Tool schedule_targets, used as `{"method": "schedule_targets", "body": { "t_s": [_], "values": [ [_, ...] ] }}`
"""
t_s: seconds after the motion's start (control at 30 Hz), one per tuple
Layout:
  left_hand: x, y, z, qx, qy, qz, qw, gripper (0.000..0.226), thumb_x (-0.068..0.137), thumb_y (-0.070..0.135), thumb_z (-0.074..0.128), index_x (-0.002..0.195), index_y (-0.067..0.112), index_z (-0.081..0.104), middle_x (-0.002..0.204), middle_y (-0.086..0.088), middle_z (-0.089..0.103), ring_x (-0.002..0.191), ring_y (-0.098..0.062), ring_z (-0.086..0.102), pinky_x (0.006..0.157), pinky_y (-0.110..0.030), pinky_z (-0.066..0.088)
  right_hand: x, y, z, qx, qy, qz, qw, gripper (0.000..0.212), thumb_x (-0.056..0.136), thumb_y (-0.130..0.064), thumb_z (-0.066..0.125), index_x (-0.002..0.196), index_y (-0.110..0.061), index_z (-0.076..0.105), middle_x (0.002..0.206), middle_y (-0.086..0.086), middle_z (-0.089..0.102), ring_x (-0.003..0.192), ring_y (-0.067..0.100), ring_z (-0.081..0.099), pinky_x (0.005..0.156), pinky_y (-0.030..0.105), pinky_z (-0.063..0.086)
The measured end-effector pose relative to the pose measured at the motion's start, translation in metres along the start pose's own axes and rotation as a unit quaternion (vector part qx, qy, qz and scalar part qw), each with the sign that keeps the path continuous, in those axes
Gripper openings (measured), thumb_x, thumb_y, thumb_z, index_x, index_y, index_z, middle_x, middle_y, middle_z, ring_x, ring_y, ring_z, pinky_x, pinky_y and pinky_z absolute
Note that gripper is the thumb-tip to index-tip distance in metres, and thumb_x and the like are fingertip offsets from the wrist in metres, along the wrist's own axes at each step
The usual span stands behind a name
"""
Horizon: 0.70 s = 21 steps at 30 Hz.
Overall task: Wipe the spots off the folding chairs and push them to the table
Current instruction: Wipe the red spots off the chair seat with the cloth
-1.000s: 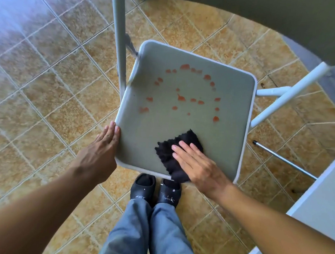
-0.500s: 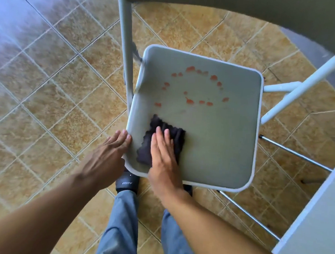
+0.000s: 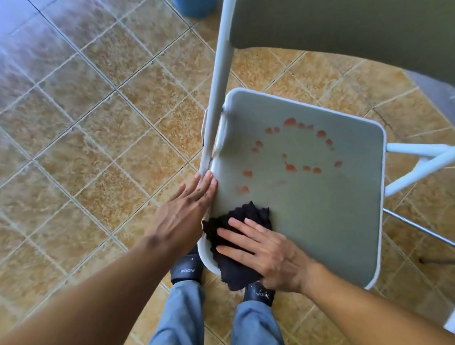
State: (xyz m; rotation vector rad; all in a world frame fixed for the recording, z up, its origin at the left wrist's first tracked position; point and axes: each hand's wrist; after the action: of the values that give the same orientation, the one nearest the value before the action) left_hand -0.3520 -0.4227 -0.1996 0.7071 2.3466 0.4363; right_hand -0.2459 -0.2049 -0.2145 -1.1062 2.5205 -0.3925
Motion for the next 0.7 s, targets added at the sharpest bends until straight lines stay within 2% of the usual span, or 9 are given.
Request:
{"method": "schedule_targets", "body": {
  "t_s": [0.13, 0.23, 0.3, 0.37, 0.47, 0.53, 0.6, 0.7],
  "values": [
    [0.003, -0.008, -0.011, 0.038, -0.011, 0.024, 0.999, 0.088, 0.075, -0.001, 0.033, 0.152, 0.022, -0.001, 0.159, 0.006, -0.009, 0.145, -0.016, -0.013, 0.121, -0.035, 0.002, 0.006, 0.034, -0.006, -0.029, 0.029, -0.059, 0.997, 0.042, 0.101, -0.011, 0.039, 0.142, -0.012, 0.050, 0.154, 0.008, 0.039, 0.145, 0.030, 0.031, 0.112, 0.048, 0.037],
    [0.006, -0.010, -0.018, 0.057, -0.027, 0.040, 0.997, 0.086, 0.067, 0.011, 0.007, 0.153, 0.019, 0.004, 0.159, 0.005, -0.003, 0.146, -0.019, -0.009, 0.121, -0.037, 0.006, 0.023, 0.075, -0.024, -0.059, 0.051, -0.063, 0.995, 0.039, 0.102, -0.005, 0.039, 0.136, -0.010, 0.057, 0.149, 0.011, 0.045, 0.142, 0.036, 0.036, 0.110, 0.051, 0.038],
    [0.006, -0.010, -0.018, 0.068, -0.035, 0.044, 0.996, 0.098, 0.055, 0.016, -0.008, 0.153, 0.018, 0.006, 0.159, 0.003, -0.001, 0.147, -0.021, -0.006, 0.121, -0.039, 0.008, 0.042, 0.108, -0.039, -0.091, 0.055, -0.004, 0.994, 0.041, 0.100, -0.001, 0.039, 0.136, -0.008, 0.056, 0.149, 0.013, 0.045, 0.140, 0.040, 0.037, 0.111, 0.052, 0.038],
    [0.005, -0.011, -0.015, 0.071, -0.037, 0.041, 0.996, 0.101, 0.053, 0.015, -0.014, 0.152, 0.017, 0.005, 0.159, 0.002, -0.002, 0.147, -0.022, -0.006, 0.121, -0.039, 0.009, 0.067, 0.141, -0.058, -0.114, 0.075, 0.097, 0.986, 0.052, 0.094, 0.006, 0.031, 0.140, -0.007, 0.052, 0.152, 0.013, 0.042, 0.141, 0.042, 0.034, 0.112, 0.052, 0.037],
    [0.005, -0.009, -0.012, 0.070, -0.032, 0.040, 0.996, 0.101, 0.054, 0.015, -0.014, 0.152, 0.016, 0.005, 0.159, 0.000, -0.003, 0.146, -0.023, -0.006, 0.121, -0.039, 0.007, 0.104, 0.174, -0.085, -0.048, 0.088, 0.288, 0.952, 0.066, 0.089, 0.016, 0.027, 0.148, -0.011, 0.039, 0.161, 0.004, 0.024, 0.150, 0.034, 0.014, 0.119, 0.044, 0.027],
    [0.006, -0.008, -0.013, 0.073, -0.039, 0.038, 0.996, 0.102, 0.052, 0.016, -0.015, 0.152, 0.016, 0.002, 0.158, 0.000, -0.006, 0.146, -0.022, -0.008, 0.121, -0.036, 0.004, 0.121, 0.176, -0.087, 0.004, 0.117, 0.358, 0.926, 0.067, 0.088, 0.019, 0.030, 0.148, -0.009, 0.038, 0.162, 0.002, 0.023, 0.151, 0.031, 0.011, 0.120, 0.041, 0.025],
    [0.006, -0.005, -0.014, 0.070, -0.048, 0.035, 0.996, 0.097, 0.055, 0.017, -0.011, 0.152, 0.015, 0.000, 0.158, -0.001, -0.009, 0.146, -0.022, -0.010, 0.121, -0.035, 0.003, 0.120, 0.156, -0.072, 0.022, 0.156, 0.353, 0.922, 0.068, 0.083, 0.021, 0.033, 0.144, -0.005, 0.044, 0.159, 0.005, 0.031, 0.149, 0.034, 0.019, 0.119, 0.041, 0.029],
    [0.006, -0.001, -0.015, 0.073, -0.054, 0.023, 0.996, 0.084, 0.071, 0.004, 0.016, 0.152, 0.013, -0.006, 0.158, -0.005, -0.014, 0.145, -0.022, -0.014, 0.121, -0.035, 0.002, 0.082, 0.086, -0.033, 0.029, 0.172, 0.269, 0.947, 0.055, 0.090, 0.009, 0.025, 0.139, 0.002, 0.049, 0.153, 0.014, 0.040, 0.145, 0.042, 0.026, 0.117, 0.053, 0.028]
  ]
}}
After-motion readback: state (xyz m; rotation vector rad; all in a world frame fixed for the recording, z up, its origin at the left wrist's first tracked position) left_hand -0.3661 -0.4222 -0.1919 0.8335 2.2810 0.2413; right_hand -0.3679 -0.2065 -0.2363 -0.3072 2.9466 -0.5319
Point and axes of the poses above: each hand's wrist, its own x-axis towards the middle knuckle, its own z-axis out of the palm, y = z × x
